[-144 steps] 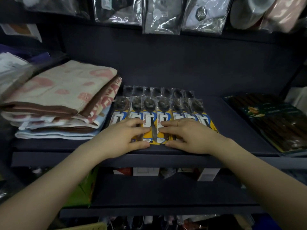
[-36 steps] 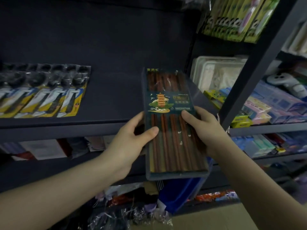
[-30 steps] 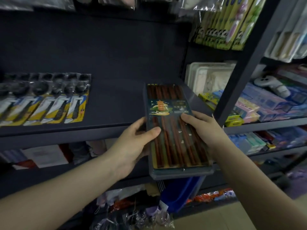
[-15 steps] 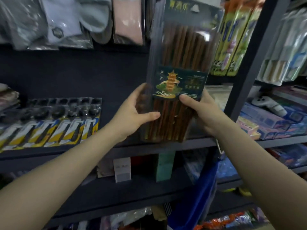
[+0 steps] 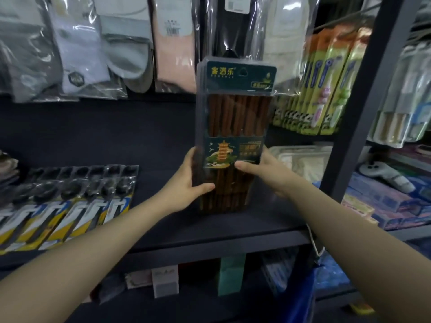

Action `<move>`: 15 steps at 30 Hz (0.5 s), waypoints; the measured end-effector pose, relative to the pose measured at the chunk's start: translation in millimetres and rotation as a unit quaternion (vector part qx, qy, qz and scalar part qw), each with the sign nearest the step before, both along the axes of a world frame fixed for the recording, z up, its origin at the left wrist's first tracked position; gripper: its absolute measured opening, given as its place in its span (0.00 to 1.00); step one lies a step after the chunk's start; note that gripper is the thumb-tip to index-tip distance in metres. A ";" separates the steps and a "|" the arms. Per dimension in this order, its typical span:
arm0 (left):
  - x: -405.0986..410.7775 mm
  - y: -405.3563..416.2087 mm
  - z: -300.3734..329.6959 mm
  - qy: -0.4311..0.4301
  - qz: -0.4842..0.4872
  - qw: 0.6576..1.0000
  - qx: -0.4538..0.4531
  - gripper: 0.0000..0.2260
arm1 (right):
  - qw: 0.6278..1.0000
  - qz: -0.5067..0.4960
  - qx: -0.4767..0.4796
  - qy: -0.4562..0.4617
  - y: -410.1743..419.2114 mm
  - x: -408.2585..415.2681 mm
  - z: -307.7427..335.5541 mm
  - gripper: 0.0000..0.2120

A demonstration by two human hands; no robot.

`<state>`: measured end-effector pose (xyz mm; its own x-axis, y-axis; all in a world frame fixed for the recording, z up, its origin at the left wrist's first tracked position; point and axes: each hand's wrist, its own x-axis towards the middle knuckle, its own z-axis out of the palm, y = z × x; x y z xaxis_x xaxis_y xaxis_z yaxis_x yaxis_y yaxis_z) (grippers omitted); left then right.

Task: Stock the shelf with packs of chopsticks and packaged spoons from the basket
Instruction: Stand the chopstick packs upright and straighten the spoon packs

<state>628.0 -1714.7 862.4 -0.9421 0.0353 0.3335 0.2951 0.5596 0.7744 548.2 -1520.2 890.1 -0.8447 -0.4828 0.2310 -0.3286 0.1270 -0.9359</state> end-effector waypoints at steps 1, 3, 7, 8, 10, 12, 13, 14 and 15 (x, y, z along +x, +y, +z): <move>-2.9 -0.8 -0.3 -0.004 -0.001 1.000 0.004 0.42 | 1.000 -0.002 -0.005 -0.002 -1.4 -2.7 -0.3 0.35; -8.3 -2.8 0.0 -0.008 -0.002 1.000 0.013 0.42 | 1.000 -0.004 -0.013 -0.002 -4.5 -6.1 -1.0 0.35; -16.3 -0.7 12.4 0.017 0.012 0.996 0.085 0.43 | 0.996 -0.001 -0.083 -0.025 -8.8 -11.7 12.7 0.36; -17.8 1.6 20.4 0.038 0.018 0.994 0.098 0.44 | 0.993 -0.002 -0.115 -0.022 -10.4 -12.7 20.3 0.38; -21.9 7.1 41.7 0.086 0.018 0.989 0.122 0.44 | 0.989 -0.003 -0.151 0.011 -14.0 -13.8 39.1 0.38; -27.1 12.9 63.0 0.135 -0.002 0.982 0.134 0.43 | 0.987 0.003 -0.149 0.067 -17.4 -14.2 57.9 0.34; -29.7 14.7 71.4 0.152 -0.009 0.979 0.138 0.43 | 0.984 0.008 -0.153 0.089 -18.3 -15.3 65.7 0.34; -32.5 15.8 77.8 0.164 -0.011 0.977 0.136 0.44 | 0.981 0.012 -0.158 0.109 -18.5 -16.7 71.8 0.35; -34.4 15.9 82.2 0.168 -0.007 0.977 0.130 0.44 | 0.979 0.014 -0.158 0.126 -18.3 -19.6 75.9 0.36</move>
